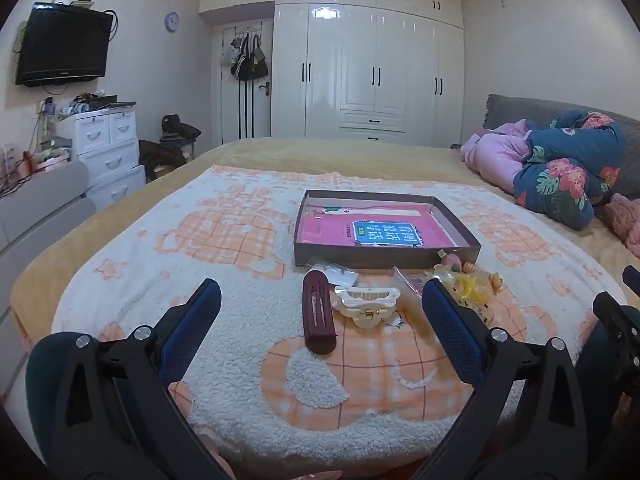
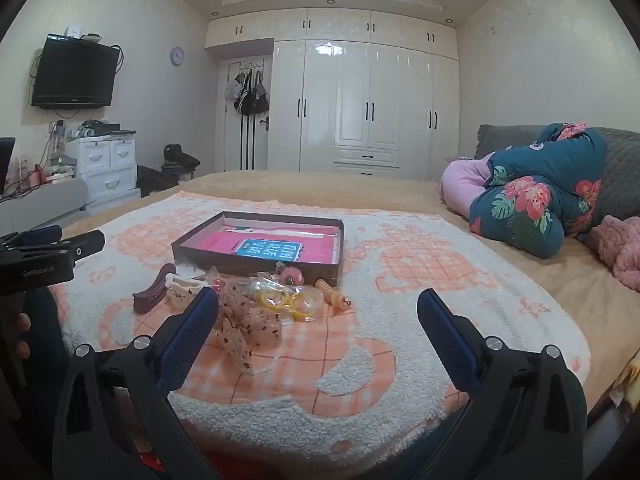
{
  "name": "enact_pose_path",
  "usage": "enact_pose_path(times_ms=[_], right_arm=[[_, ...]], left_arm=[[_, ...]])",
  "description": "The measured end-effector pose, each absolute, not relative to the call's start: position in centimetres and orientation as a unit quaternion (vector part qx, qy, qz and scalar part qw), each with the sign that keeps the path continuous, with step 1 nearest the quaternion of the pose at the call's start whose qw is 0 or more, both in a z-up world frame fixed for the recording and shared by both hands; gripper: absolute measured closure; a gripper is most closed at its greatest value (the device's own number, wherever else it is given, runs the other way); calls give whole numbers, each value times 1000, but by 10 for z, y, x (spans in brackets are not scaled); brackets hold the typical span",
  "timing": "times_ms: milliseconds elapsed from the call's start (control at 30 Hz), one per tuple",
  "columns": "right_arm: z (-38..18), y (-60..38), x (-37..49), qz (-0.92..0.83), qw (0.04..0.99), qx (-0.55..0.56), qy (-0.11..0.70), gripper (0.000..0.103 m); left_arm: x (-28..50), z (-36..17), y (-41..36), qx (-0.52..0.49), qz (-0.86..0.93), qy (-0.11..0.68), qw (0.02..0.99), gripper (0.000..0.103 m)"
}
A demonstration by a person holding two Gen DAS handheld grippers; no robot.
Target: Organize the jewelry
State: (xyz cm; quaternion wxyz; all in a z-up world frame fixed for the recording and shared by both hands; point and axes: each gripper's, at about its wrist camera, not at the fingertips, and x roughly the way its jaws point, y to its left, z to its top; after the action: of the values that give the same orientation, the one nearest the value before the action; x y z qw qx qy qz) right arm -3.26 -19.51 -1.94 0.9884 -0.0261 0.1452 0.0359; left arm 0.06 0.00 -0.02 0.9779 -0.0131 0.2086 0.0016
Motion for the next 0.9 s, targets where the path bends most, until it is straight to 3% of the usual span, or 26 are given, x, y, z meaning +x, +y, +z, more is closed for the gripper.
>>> enact_pose_path(times_ms=[900], right_arm=[[-19,-195,-34,37,988,-21,146,6]], left_arm=[[1,3,0,-6,0,201,980,11]])
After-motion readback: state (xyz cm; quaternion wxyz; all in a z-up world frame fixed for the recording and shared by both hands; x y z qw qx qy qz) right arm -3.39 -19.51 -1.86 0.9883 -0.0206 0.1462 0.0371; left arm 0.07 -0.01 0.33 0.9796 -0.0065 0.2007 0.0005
